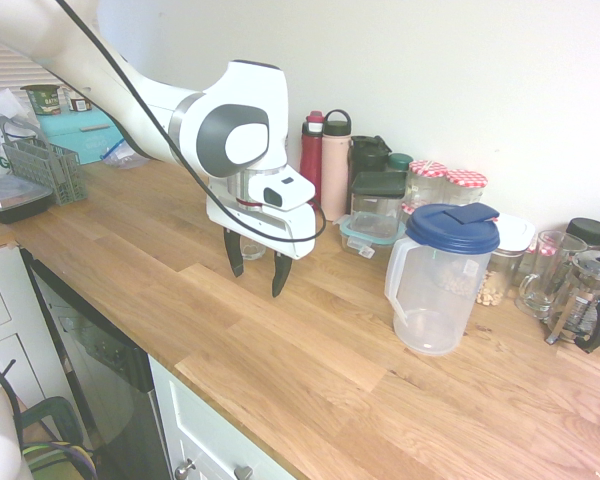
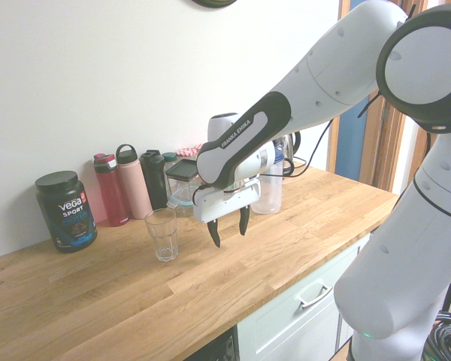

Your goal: Pour me some water

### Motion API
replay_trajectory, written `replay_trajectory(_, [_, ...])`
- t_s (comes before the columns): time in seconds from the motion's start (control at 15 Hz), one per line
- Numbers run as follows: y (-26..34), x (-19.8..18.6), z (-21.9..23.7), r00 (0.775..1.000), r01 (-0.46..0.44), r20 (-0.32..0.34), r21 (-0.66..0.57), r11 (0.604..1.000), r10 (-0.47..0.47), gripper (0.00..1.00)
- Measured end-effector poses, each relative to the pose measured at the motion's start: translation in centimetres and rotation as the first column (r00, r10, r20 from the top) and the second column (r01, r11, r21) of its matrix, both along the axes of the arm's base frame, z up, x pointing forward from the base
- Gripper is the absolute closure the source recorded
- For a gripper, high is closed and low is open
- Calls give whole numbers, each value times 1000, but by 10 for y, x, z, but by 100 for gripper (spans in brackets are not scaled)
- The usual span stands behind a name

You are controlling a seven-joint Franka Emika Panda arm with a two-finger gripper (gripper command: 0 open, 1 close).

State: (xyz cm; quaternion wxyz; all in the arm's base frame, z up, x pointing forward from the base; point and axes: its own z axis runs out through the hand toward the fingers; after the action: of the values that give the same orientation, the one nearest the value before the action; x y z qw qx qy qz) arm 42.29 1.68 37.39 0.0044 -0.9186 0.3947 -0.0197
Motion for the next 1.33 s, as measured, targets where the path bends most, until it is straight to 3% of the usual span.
replay_trajectory(0.2, [-3,3,8,1000,13,19,-10,1000,-13,0])
replay_trajectory(0.47, [-9,19,84,986,121,119,-31,992,-116,0])
replay_trajectory(0.8, [-55,21,176,928,326,219,-89,941,-301,0])
replay_trajectory(1.13, [-98,-21,227,882,431,241,-63,900,-406,0])
replay_trajectory(1.33, [-118,-46,221,889,400,263,-45,916,-375,0])
